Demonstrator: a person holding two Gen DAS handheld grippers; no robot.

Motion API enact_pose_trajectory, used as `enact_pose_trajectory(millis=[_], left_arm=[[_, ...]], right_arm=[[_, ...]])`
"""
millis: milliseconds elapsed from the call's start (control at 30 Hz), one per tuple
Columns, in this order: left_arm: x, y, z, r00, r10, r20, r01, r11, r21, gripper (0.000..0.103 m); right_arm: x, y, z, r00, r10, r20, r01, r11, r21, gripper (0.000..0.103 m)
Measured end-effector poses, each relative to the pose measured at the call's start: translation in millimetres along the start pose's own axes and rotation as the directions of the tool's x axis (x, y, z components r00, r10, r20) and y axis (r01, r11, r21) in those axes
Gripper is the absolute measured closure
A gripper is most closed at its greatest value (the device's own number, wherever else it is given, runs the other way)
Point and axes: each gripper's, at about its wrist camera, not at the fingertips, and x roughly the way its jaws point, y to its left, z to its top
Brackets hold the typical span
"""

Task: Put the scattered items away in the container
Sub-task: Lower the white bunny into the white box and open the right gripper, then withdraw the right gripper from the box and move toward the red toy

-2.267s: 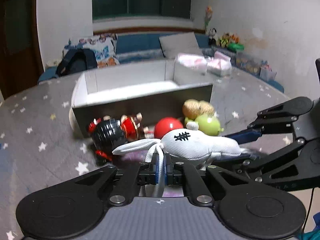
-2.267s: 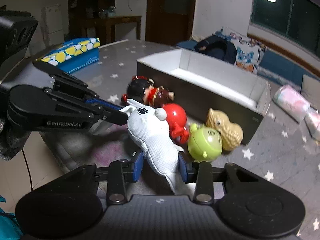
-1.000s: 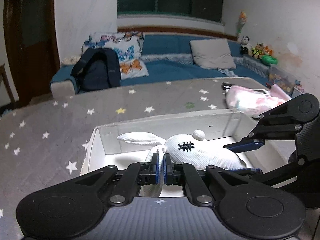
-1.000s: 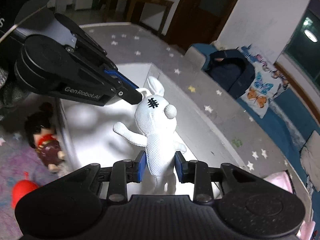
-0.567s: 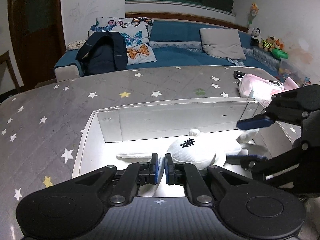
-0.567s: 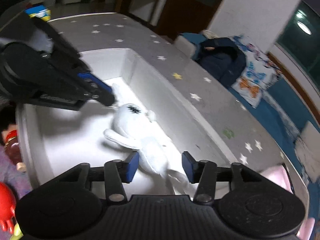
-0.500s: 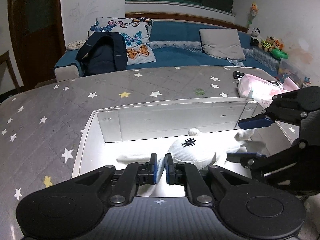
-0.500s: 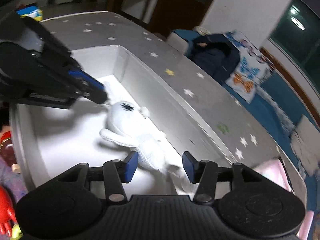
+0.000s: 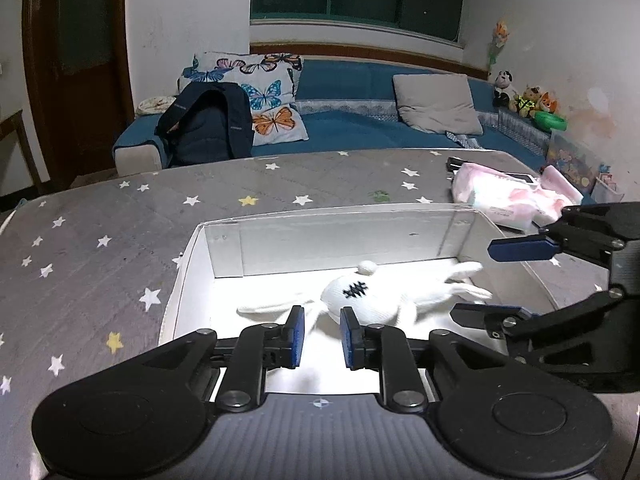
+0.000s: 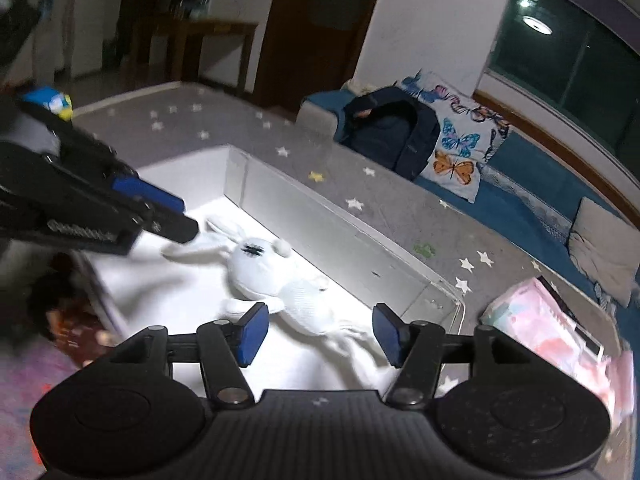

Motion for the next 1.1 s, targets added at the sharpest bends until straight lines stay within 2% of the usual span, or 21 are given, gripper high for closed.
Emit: enact_pose_trajectory(millis=[333, 700, 1100], left_arm=[[-46.0, -20.5, -22.0, 0.999, -0.027, 0.044, 0.027, 1.0, -0.001, 0.079], [-91.0, -32.7, -59.6, 0.997, -0.009, 0.079, 0.01, 1.0, -0.016, 0.079], [-104.7, -37.5, -105.3, 1.0, -0.008, 0.027, 0.009, 0.999, -0.046, 0.079]], right_arm=[[-60.6, 23.7, -31.6, 0.996, -0.009, 0.085, -0.001, 0.994, 0.112, 0.031], [-111.3, 60.6, -82.0, 0.992, -0.005, 0.124, -0.021, 0.977, 0.211, 0.031], [-129.5, 89.7, -106.9, 0.991, 0.04, 0.131, -0.07, 0.97, 0.234, 0.031]])
